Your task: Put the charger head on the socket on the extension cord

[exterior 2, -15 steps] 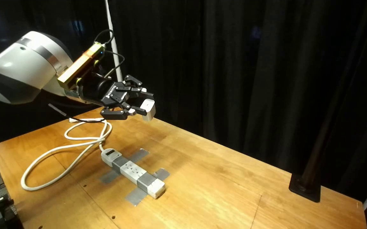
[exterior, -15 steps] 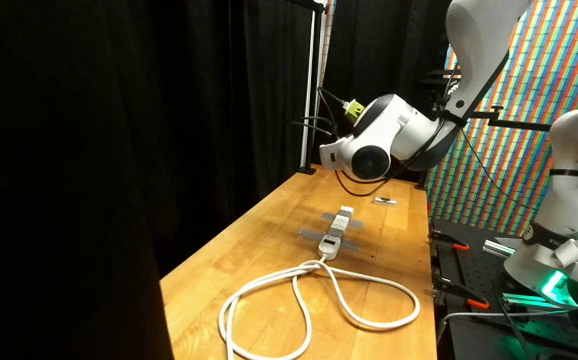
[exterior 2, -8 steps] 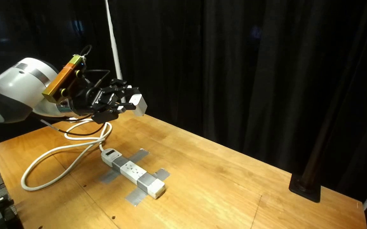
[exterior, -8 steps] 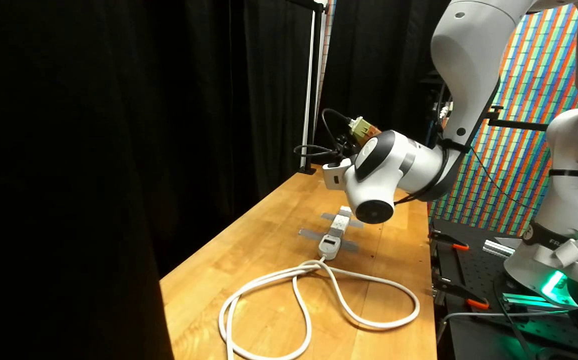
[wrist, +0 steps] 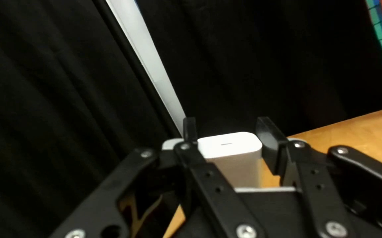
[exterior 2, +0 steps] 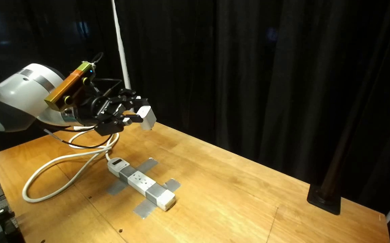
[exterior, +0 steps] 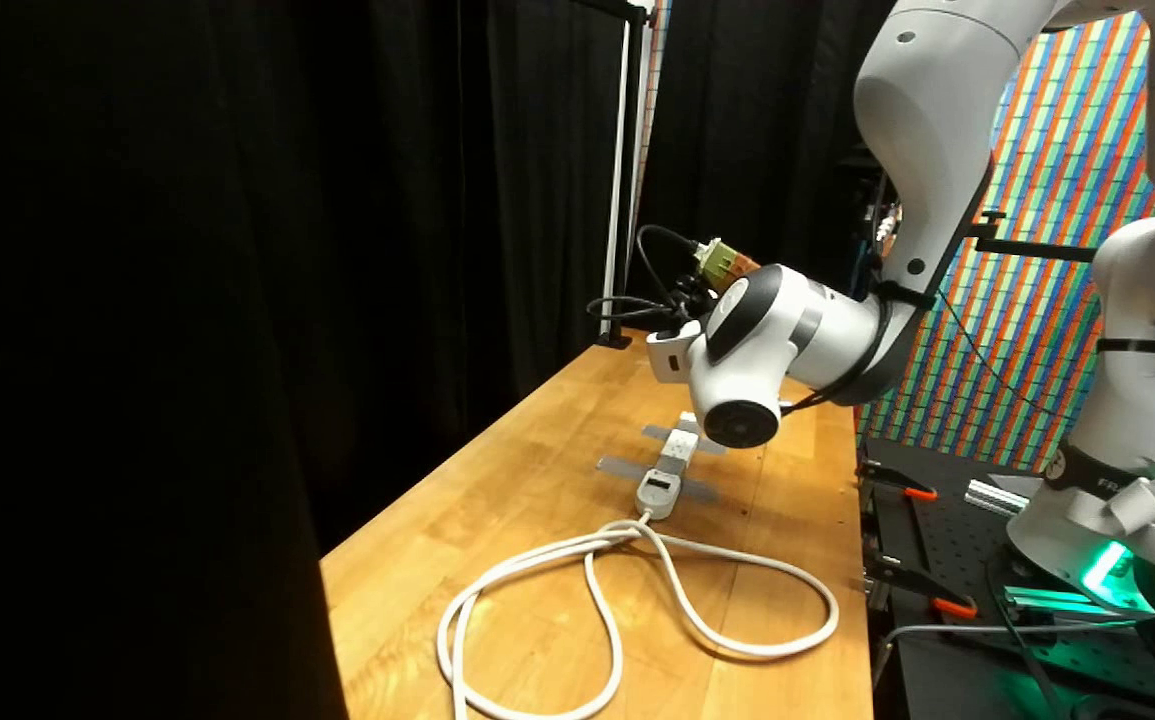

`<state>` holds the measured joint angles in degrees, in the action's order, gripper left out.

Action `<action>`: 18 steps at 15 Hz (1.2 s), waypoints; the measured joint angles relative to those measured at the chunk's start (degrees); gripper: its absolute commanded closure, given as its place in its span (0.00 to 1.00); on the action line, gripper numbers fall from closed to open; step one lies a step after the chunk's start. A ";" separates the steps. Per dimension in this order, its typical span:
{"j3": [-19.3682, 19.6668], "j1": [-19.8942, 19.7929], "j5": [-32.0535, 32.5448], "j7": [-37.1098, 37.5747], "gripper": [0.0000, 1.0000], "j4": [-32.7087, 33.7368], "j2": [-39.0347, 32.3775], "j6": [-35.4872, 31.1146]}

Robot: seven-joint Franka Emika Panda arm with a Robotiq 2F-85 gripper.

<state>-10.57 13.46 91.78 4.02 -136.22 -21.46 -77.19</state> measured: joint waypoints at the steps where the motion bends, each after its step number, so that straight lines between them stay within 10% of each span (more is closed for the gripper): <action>1: 0.00 -0.39 -0.44 -2.12 0.77 0.04 -0.24 -0.52; 18: -2.21 -0.50 -7.17 -13.79 0.77 10.97 -14.64 -7.90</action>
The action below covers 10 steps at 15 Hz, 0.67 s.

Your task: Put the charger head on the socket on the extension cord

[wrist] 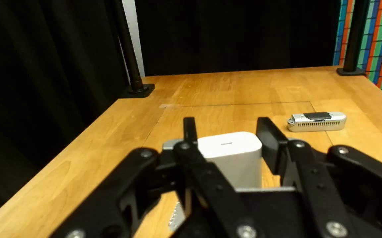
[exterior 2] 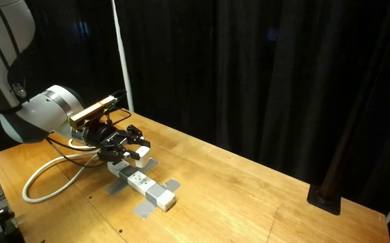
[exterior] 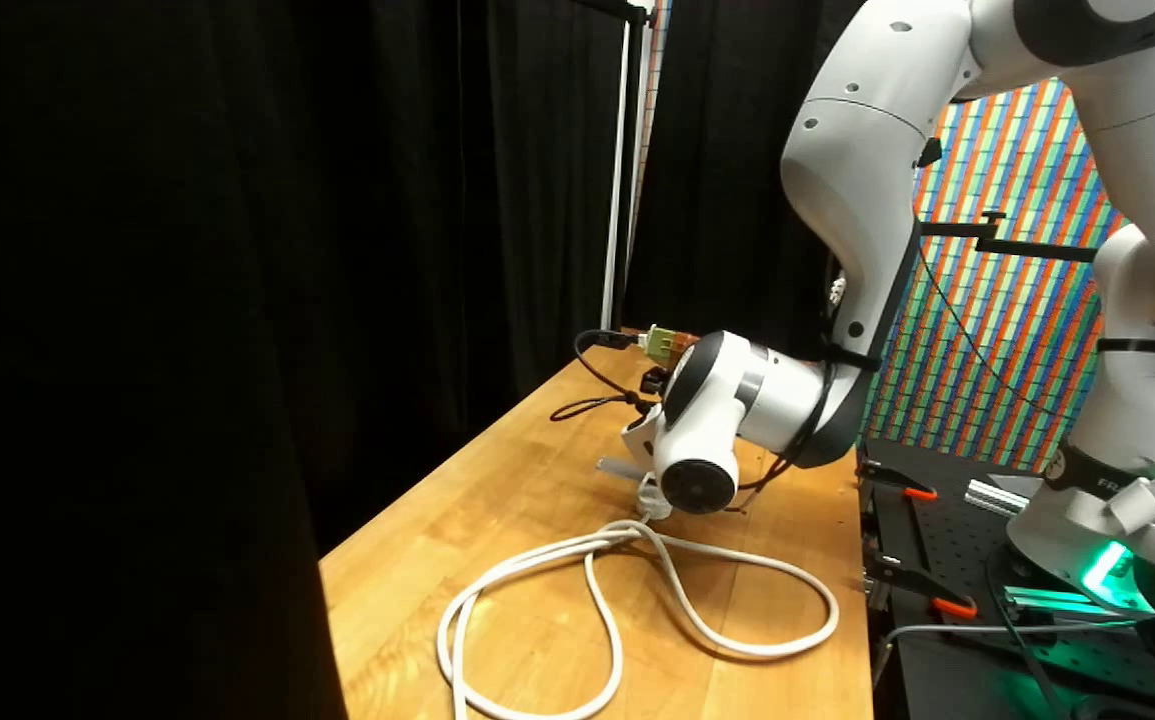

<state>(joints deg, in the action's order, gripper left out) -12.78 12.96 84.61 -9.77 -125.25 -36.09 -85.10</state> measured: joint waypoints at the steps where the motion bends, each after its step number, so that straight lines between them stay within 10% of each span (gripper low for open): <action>1: -0.22 0.22 -0.53 0.22 0.77 0.54 -0.71 0.01; 10: -0.73 2.39 -2.56 4.16 0.77 3.60 -5.55 2.91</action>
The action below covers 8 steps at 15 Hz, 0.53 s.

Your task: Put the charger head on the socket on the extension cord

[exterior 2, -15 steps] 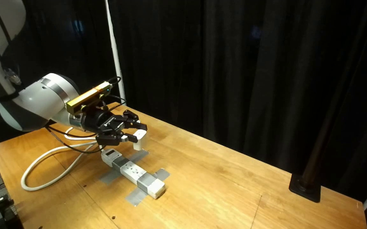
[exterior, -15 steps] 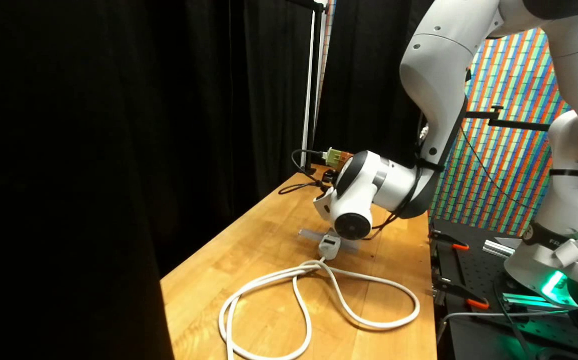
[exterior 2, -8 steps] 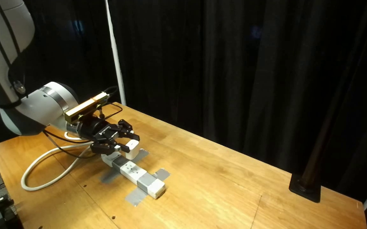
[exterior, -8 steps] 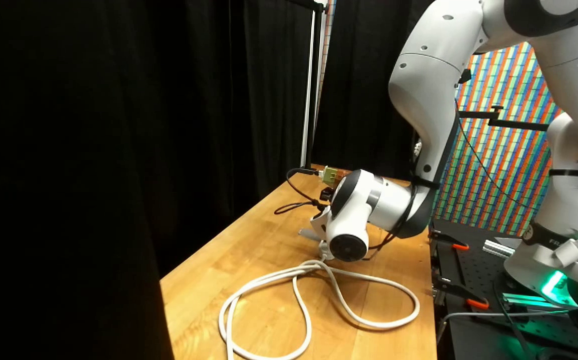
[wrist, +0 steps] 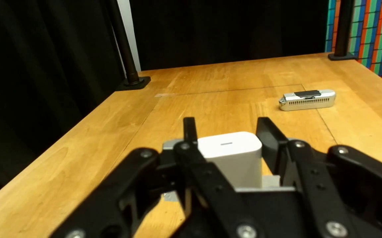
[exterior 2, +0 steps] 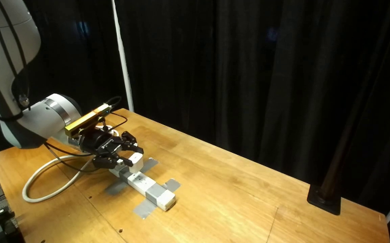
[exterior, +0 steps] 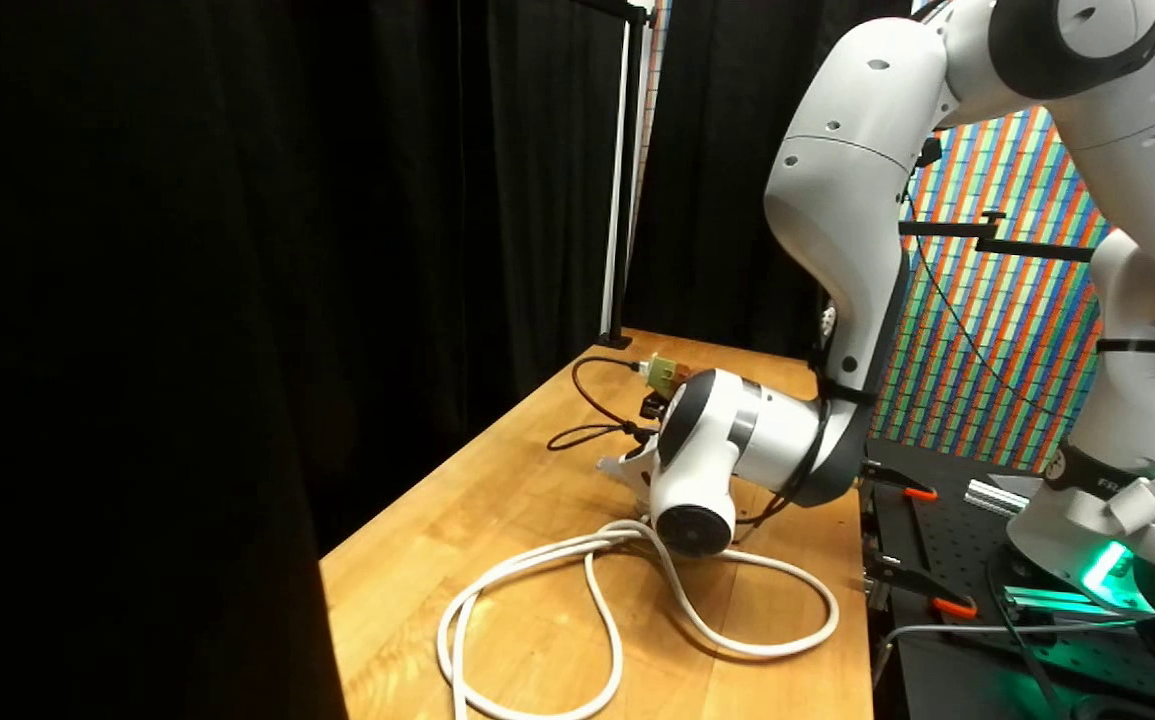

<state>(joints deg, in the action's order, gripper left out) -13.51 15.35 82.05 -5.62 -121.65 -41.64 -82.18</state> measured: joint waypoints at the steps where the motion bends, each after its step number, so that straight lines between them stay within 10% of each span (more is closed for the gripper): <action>1: 0.00 0.10 -0.28 0.26 0.77 0.20 -0.47 0.37; 8: 0.01 0.21 -0.53 2.29 0.77 2.46 -3.85 2.60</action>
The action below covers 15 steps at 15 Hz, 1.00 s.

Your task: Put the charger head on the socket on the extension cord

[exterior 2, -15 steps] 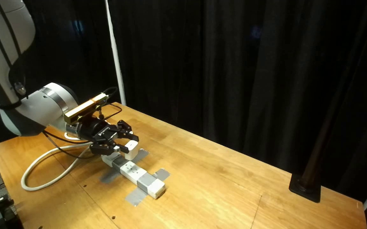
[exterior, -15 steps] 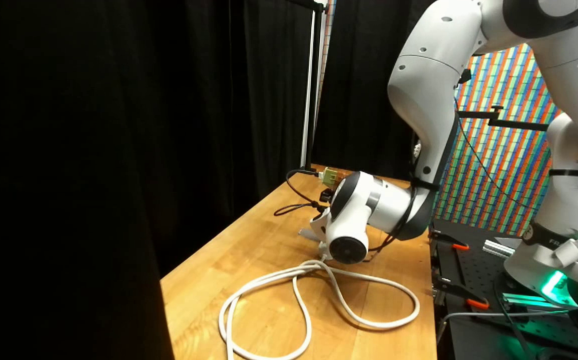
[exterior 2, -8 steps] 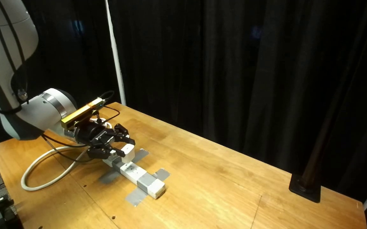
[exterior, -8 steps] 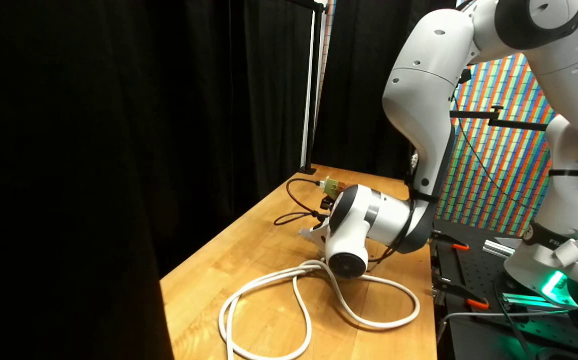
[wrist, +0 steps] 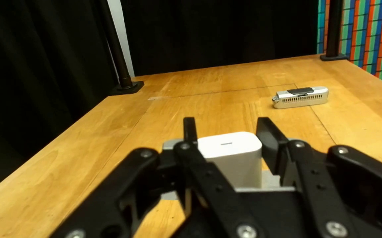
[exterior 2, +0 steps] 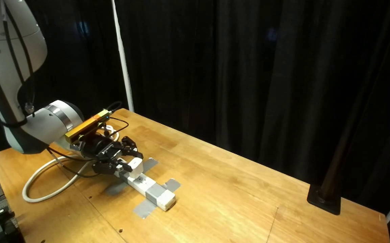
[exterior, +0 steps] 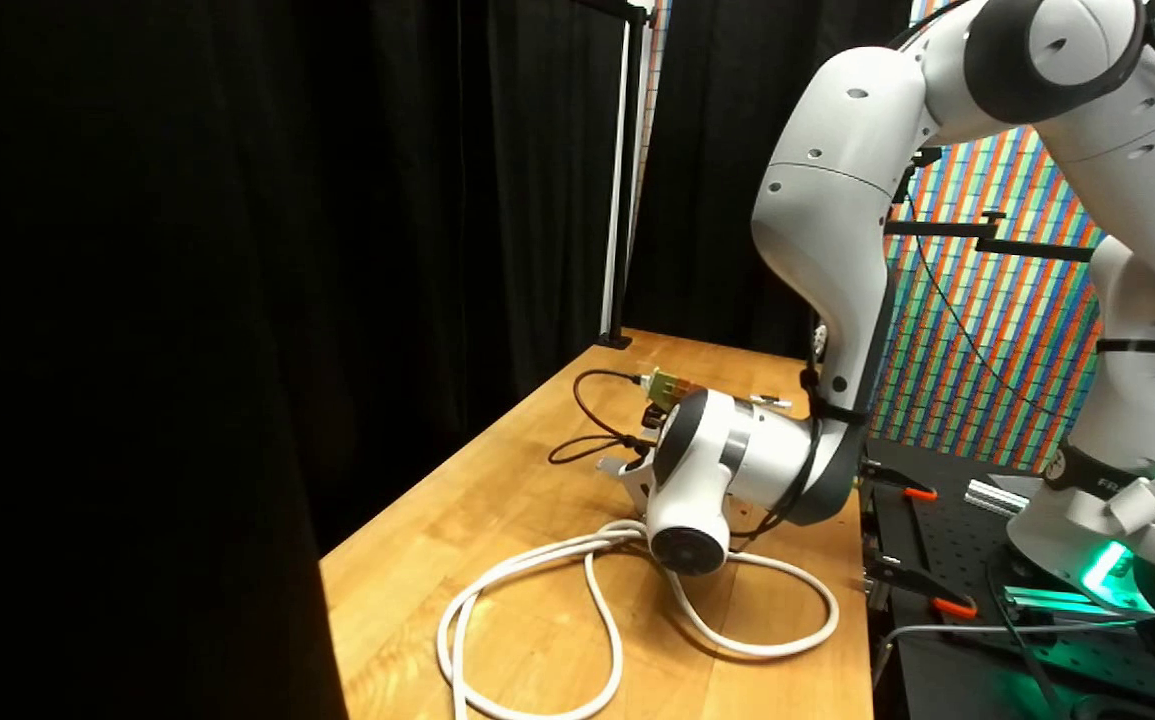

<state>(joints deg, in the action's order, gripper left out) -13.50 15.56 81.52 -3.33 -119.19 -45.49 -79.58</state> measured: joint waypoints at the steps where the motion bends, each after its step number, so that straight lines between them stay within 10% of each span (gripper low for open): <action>1: 0.00 0.00 0.00 0.27 0.77 0.44 -0.43 0.13; 15: 0.17 -0.01 0.00 0.78 0.77 3.26 -3.88 2.41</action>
<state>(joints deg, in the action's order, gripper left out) -13.34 15.55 81.52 -2.54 -115.93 -49.37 -77.17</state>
